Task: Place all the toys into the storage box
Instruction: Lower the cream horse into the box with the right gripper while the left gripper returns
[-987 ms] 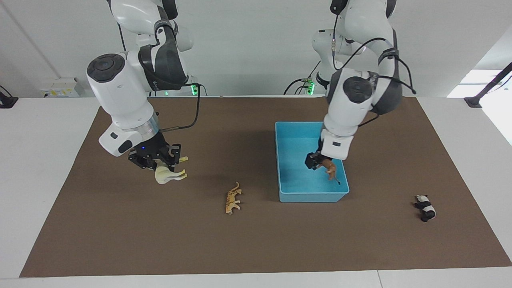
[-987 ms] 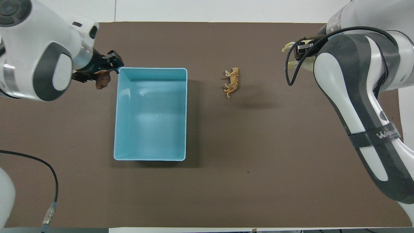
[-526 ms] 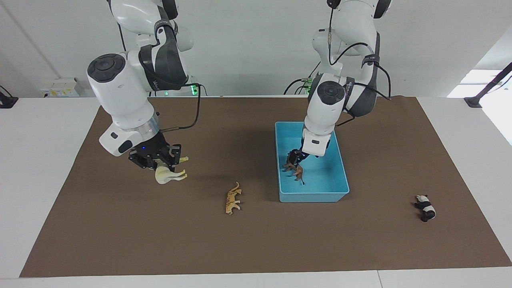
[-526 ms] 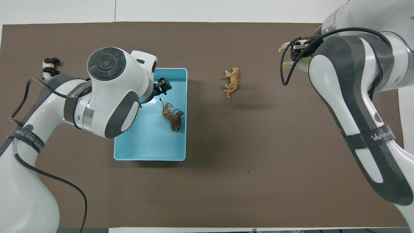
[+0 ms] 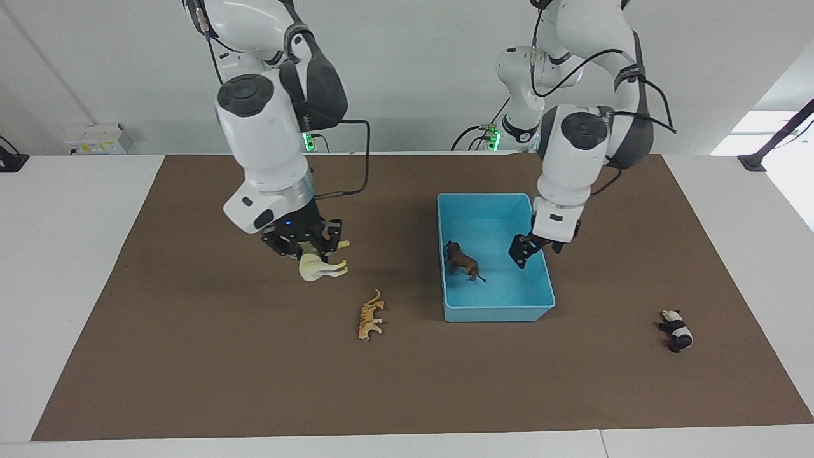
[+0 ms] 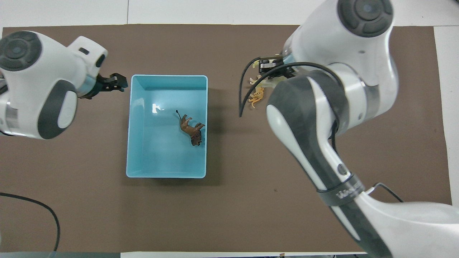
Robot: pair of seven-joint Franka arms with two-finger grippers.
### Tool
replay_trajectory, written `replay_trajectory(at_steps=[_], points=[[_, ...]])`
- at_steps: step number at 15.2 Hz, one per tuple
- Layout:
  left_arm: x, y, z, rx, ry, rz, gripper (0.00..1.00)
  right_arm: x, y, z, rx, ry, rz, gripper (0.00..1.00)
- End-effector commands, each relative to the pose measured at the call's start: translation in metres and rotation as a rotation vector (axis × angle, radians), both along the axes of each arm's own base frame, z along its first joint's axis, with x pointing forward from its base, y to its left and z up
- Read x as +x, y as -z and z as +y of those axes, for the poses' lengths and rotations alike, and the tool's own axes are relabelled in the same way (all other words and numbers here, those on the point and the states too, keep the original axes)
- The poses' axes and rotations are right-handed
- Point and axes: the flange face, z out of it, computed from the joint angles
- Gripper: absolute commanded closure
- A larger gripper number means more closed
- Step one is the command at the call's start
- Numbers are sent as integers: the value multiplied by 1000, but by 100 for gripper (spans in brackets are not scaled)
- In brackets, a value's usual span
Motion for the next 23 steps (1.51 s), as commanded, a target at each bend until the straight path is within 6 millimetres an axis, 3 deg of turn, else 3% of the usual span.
replay_trajectory(at_steps=[1, 5, 8, 10, 13, 14, 15, 20, 22, 23], points=[[15, 21, 47, 27, 47, -47, 0, 2, 25, 55, -3, 6, -26, 100], [71, 77, 100, 119, 84, -45, 0, -7, 85, 132, -25, -2, -79, 100], [86, 107, 136, 96, 79, -95, 0, -16, 110, 156, -23, -22, -89, 100], [92, 109, 134, -19, 0, -192, 0, -35, 127, 183, -20, -59, -105, 100], [90, 118, 129, -59, -21, -197, 0, -44, 130, 193, -10, -64, -98, 100], [90, 119, 129, -58, -21, -199, 0, -50, 131, 198, -4, -42, -91, 60], [90, 123, 128, -56, -15, -194, 0, -57, 128, 204, 2, -2, -83, 1], [73, 166, 120, 0, 56, -162, 0, -57, 127, 194, -41, 80, -32, 0], [72, 167, 120, -1, 53, -155, 0, -43, 118, 169, -79, 124, -12, 0], [73, 166, 118, -4, 53, -146, 0, -24, 106, 141, -101, 171, -18, 0]])
